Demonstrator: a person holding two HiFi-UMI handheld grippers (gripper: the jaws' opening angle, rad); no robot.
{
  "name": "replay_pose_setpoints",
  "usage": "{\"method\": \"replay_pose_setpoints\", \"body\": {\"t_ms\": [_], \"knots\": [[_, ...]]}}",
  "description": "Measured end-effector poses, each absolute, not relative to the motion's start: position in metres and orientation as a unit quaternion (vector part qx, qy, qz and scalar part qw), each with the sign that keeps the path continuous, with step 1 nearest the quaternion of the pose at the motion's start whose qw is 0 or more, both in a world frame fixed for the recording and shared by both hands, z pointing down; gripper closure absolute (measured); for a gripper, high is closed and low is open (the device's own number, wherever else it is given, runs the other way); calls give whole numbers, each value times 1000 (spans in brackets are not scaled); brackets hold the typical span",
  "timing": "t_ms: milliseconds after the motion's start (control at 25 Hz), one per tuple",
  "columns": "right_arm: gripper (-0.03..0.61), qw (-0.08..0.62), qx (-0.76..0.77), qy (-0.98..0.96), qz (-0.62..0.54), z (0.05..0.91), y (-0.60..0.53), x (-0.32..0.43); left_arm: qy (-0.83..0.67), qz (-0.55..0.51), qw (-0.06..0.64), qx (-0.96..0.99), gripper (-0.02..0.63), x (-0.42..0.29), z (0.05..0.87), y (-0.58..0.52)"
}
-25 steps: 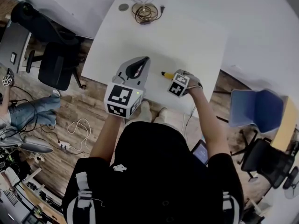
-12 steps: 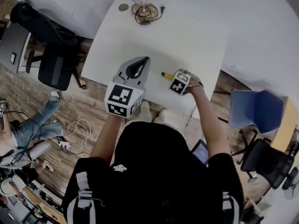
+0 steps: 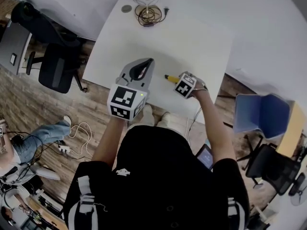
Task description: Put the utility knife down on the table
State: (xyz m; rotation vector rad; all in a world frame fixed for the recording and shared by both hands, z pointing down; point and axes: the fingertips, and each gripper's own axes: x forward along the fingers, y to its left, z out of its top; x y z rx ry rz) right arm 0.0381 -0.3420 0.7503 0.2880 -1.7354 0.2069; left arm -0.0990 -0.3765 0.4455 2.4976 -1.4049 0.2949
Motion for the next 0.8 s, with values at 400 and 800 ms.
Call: {"method": "replay_pose_setpoints", "body": {"t_ms": [400,800], "knots": [[411,583,173,-785,114,716,-353,31,-483,94,114,863,598,-93,432,-370],[477,497,252,-822,114,646,-369,22,-480,80,93,869,598,-85,411,-363]]}}
